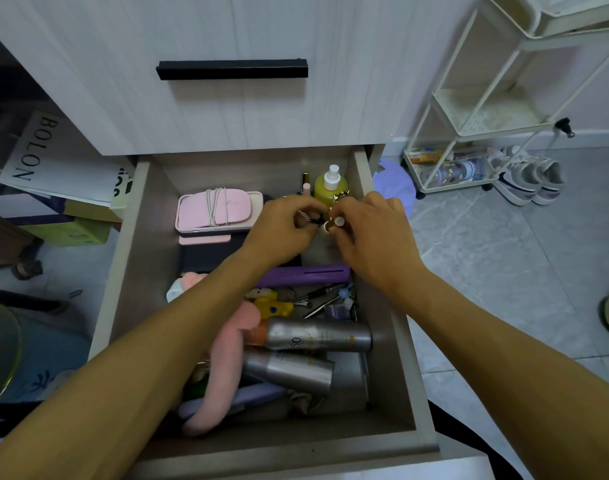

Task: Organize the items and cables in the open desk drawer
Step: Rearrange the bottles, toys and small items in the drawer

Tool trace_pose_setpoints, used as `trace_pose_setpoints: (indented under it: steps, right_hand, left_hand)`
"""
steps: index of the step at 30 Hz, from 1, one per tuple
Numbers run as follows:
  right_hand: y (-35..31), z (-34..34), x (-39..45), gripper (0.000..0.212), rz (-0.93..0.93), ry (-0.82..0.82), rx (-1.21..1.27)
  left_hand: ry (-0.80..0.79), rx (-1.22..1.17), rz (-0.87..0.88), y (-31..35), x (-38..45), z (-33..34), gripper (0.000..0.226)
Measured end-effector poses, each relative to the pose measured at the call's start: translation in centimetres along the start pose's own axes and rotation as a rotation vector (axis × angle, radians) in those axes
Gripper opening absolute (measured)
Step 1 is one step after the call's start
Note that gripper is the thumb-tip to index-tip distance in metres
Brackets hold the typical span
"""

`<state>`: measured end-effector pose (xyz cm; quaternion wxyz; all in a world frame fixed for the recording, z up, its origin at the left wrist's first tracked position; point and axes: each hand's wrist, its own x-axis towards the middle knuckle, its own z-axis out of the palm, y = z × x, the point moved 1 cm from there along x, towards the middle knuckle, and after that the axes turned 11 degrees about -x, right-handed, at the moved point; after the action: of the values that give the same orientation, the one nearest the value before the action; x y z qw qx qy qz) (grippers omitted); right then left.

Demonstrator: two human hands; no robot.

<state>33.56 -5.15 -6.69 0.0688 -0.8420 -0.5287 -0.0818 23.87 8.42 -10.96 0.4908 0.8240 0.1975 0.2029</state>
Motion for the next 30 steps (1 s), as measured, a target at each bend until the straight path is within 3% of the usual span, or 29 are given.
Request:
trace_pose_setpoints:
  steps: [3,8,12,18,24,30]
  right_hand:
    - [0.0,0.0,-0.1,0.013,0.008,-0.008,0.021]
    - [0.0,0.0,-0.2,0.022,0.013,-0.031,0.09]
    - [-0.2,-0.6,-0.2,0.033,0.031,-0.045,0.109]
    - [-0.4,-0.8,-0.2,0.026,0.044,-0.021,0.077]
    - [-0.3,-0.6,-0.1,0.024,0.049,-0.011,0.085]
    - [-0.3,-0.5,-0.3,0.023,0.041,-0.014,0.086]
  left_hand:
    - [-0.08,0.038,0.104,1.1,-0.8,-0.4,0.034]
    - [-0.094,0.147,0.11,0.5,-0.5,-0.6,0.021]
    - [-0.008,0.178,-0.088,-1.0,0.1,-1.1,0.02]
    - [0.099,0.12,-0.297,-2.7,1.8,-0.1,0.023]
    - [0.174,0.201,-0.336,-3.3,2.4,1.3,0.021]
    - [0.147,0.324,-0.33,-3.8,2.2,1.3,0.018]
